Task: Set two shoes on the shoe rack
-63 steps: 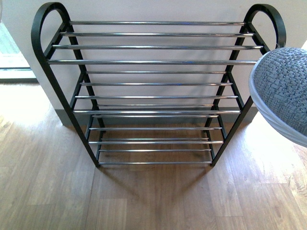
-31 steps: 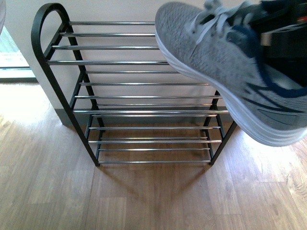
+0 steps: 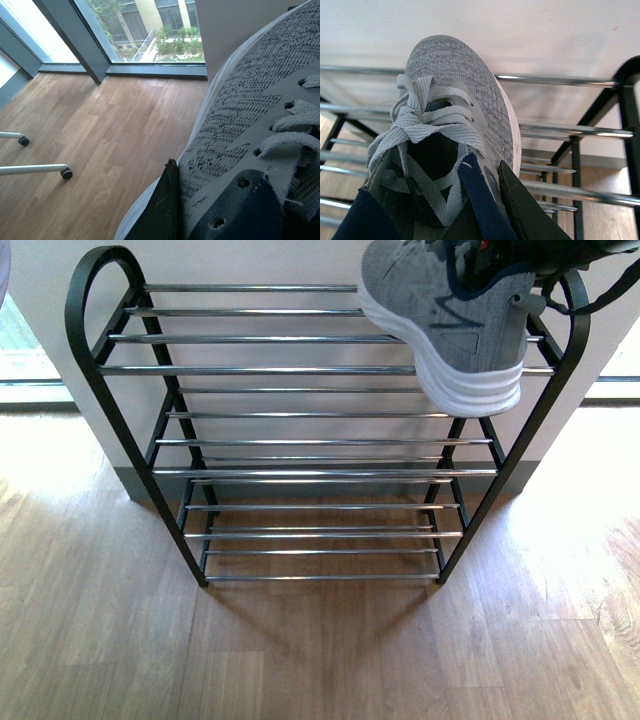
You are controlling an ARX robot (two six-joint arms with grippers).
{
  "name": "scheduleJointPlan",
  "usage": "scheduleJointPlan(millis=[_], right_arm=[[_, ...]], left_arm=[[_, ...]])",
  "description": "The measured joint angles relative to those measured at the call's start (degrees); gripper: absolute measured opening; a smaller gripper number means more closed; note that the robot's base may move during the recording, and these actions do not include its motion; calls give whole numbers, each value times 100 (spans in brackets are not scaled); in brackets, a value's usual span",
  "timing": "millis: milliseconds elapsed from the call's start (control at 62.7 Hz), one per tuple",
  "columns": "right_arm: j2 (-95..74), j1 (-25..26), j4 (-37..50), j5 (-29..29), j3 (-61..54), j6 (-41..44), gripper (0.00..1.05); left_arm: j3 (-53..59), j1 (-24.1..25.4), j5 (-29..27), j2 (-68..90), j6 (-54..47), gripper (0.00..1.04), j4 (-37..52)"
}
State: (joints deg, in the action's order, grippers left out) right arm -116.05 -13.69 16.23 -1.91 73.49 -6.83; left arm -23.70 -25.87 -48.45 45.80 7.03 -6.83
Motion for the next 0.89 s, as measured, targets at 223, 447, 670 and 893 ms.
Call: scheduleJointPlan(millis=[223, 447, 670, 893], right_arm=[[-459, 302, -586, -525, 778, -275, 1], [-457, 409, -916, -625, 857, -535, 3], [-157, 435, -1187, -297, 573, -848, 39], [1051, 693, -1587, 186, -101, -852, 74]], left_arm=[[0, 0, 4, 0, 2, 1, 0], [0, -2, 7, 0, 2, 1, 0], [0, 0, 4, 0, 2, 1, 0], [0, 0, 2, 0, 0, 1, 0]])
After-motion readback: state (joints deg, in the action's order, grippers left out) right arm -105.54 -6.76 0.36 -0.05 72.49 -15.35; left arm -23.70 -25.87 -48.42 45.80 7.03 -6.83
